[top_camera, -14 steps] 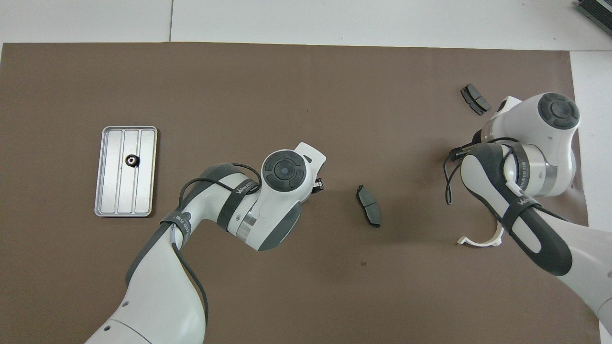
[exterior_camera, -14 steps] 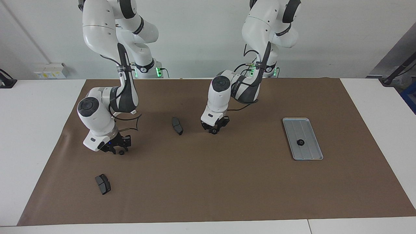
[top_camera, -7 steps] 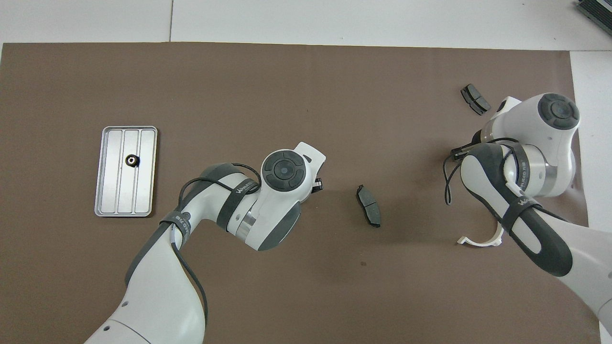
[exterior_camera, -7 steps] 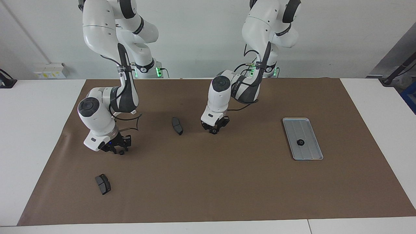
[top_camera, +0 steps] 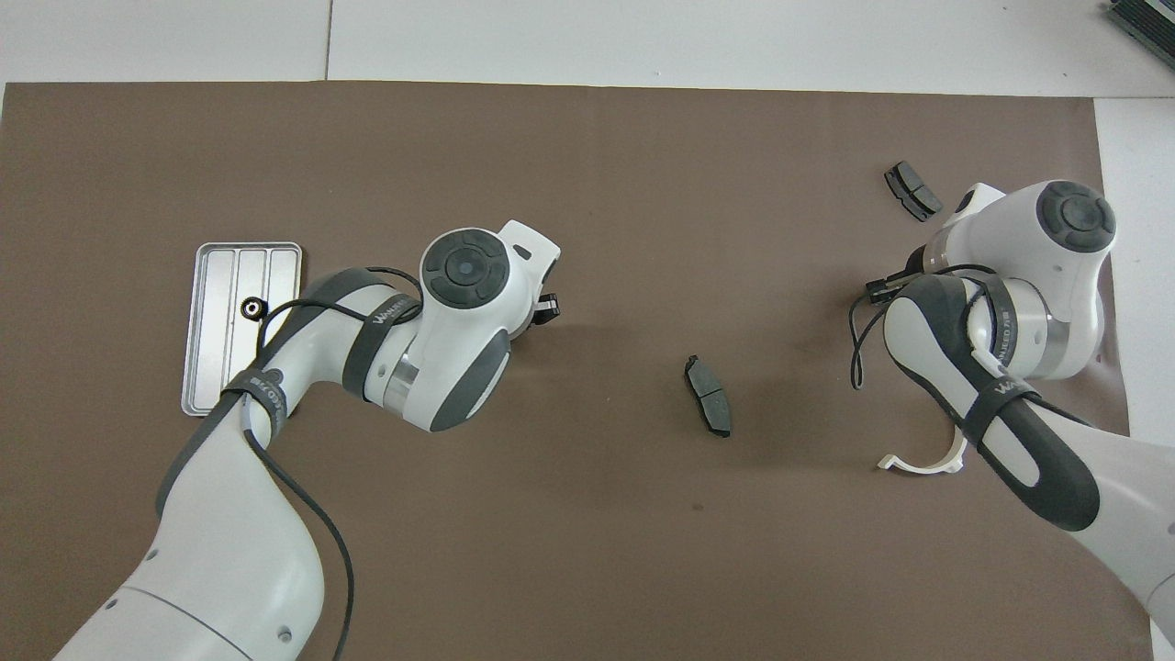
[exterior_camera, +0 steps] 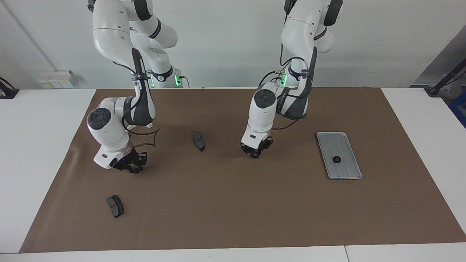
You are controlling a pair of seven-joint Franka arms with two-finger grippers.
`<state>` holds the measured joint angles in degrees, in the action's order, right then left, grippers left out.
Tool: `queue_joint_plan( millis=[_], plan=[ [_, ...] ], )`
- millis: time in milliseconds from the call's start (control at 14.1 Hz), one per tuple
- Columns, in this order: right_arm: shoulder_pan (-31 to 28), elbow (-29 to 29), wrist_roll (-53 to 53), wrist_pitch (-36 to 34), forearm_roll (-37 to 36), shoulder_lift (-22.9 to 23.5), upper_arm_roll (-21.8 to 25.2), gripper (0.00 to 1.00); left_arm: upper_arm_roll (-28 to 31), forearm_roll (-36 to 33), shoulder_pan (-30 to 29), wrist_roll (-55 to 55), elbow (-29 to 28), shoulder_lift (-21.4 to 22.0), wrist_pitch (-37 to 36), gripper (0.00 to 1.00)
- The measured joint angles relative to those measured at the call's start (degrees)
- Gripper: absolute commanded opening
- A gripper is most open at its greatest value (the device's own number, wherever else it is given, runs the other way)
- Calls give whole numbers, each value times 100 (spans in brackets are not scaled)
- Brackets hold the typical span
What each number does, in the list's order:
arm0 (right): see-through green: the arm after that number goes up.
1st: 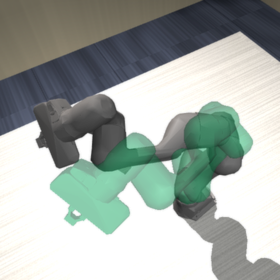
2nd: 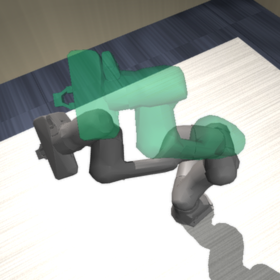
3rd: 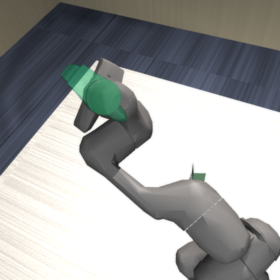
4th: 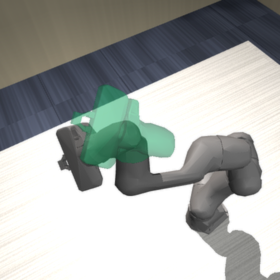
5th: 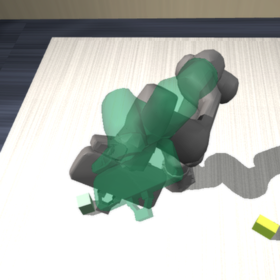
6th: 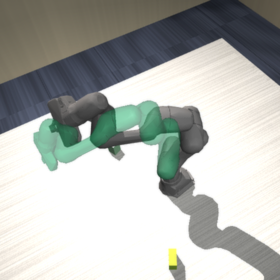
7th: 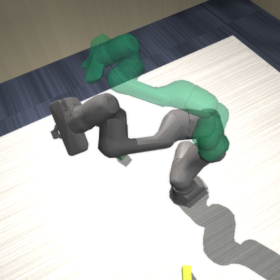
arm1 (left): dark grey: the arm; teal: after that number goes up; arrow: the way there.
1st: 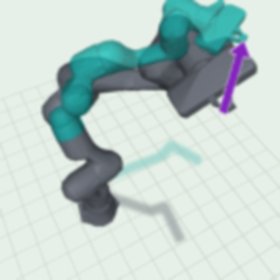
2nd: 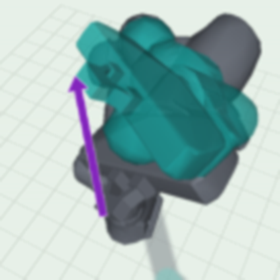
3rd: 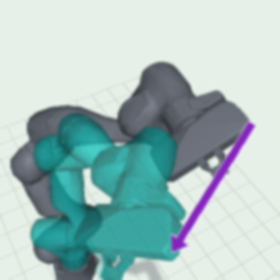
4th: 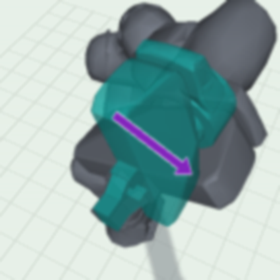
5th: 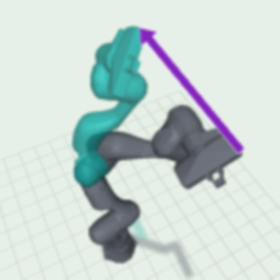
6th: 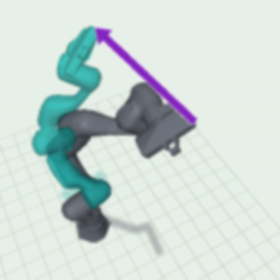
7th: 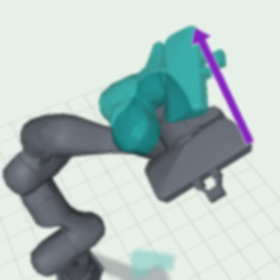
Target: Pick bearing gear from pile to tray
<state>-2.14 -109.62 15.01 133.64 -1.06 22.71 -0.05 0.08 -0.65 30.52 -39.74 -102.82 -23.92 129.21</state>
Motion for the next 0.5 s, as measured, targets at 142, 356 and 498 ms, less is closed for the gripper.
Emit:
queue_joint_plan(
  millis=[142, 356, 498],
  plan=[
    [0, -2, 0, 12, 4, 0, 0, 42, 3, -1, -433, 559, -5, 168, -148, 23],
    [0, -3, 0, 22, 9, 0, 0, 22, 11, -3, -1070, 1741, -47, 424, -621, 23],
    [0, -3, 0, 23, 16, 0, 0, 0, 16, -6, -1486, 2570, -157, 527, -721, 23]
  ],
)
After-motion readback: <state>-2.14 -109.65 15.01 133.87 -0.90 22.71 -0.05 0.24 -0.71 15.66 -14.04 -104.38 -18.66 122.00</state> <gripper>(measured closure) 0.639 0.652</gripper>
